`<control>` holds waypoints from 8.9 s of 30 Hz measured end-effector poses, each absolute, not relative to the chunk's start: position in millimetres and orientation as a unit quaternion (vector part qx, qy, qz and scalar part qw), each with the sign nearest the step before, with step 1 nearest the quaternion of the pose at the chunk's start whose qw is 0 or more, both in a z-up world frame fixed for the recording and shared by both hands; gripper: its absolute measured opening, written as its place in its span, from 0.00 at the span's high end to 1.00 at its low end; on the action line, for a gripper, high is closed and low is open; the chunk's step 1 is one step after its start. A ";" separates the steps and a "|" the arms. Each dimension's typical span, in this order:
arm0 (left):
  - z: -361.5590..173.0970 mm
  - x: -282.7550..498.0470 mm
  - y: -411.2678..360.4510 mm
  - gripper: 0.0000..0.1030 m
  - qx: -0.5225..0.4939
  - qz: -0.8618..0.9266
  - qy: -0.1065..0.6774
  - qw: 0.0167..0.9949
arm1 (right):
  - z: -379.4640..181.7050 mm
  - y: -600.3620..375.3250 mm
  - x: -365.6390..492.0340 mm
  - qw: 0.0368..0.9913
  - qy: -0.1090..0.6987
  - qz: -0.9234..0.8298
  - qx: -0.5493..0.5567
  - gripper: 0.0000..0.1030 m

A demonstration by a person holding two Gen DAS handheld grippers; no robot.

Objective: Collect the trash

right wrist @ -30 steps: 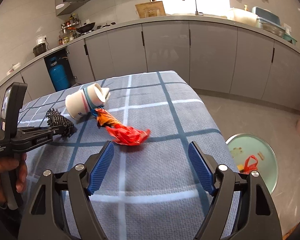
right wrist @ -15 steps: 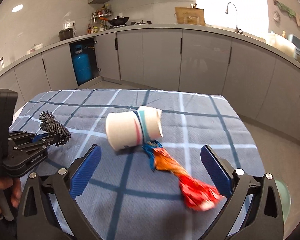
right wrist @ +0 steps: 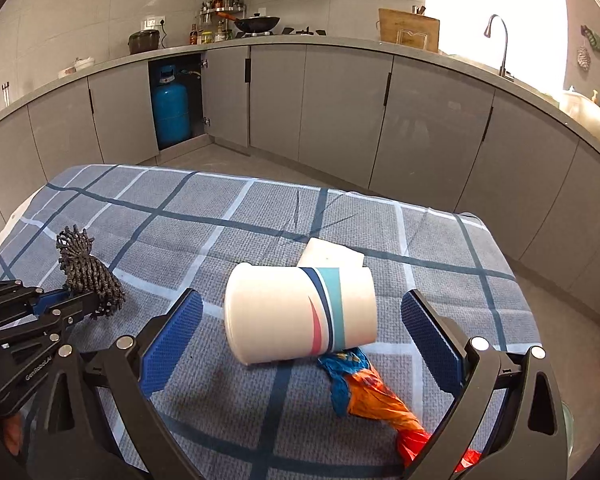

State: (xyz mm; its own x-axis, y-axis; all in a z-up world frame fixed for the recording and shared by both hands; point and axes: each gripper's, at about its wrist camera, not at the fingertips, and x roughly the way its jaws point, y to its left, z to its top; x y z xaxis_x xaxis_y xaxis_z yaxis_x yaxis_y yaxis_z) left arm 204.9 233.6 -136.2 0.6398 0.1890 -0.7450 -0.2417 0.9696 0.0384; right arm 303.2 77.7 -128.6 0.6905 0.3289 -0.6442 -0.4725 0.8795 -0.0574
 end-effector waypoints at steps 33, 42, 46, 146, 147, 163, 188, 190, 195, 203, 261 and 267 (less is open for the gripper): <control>-110.6 195.3 200.6 0.87 0.008 0.107 0.389 0.915 | -103.0 34.2 271.0 0.923 0.313 0.215 -0.061 0.15; -97.6 189.7 177.1 0.87 0.031 0.094 0.381 0.919 | -100.3 -1.2 248.1 0.928 0.309 0.204 -0.037 0.15; -93.2 189.9 163.3 0.87 0.042 0.086 0.377 0.921 | -99.5 -18.5 240.4 0.931 0.307 0.196 -0.026 0.15; -114.2 210.9 -215.9 0.87 0.251 -0.248 0.319 0.879 | -149.3 -364.5 176.5 0.938 0.306 -0.085 0.138 0.15; -115.4 211.8 -218.9 0.87 0.253 -0.252 0.316 0.879 | -149.8 -366.2 177.5 0.938 0.306 -0.087 0.138 0.15; -137.0 226.5 -240.2 0.86 0.260 -0.283 0.316 0.868 | -160.1 -388.8 201.6 0.933 0.314 -0.095 0.147 0.15; -137.3 224.8 -206.1 0.15 0.241 -0.215 0.319 0.891 | -182.7 -392.3 195.1 0.918 0.337 -0.102 0.181 0.09; -134.0 224.2 -199.9 0.15 0.233 -0.208 0.319 0.895 | -181.7 -384.5 192.8 0.919 0.339 -0.097 0.176 0.09; -124.9 222.2 -178.7 0.13 0.206 -0.183 0.323 0.905 | -177.8 -362.6 191.3 0.921 0.344 -0.082 0.162 0.09; -111.7 202.9 -139.3 0.13 0.187 -0.156 0.314 0.917 | -163.9 -314.7 192.9 0.928 0.344 -0.044 0.138 0.10; -124.5 239.7 141.7 0.10 0.036 0.067 0.388 0.919 | -177.4 -43.6 273.4 0.881 0.437 0.167 -0.068 0.77; -118.6 273.6 115.6 0.10 0.035 0.048 0.371 0.927 | -166.9 -69.0 266.2 0.897 0.418 0.139 -0.037 0.81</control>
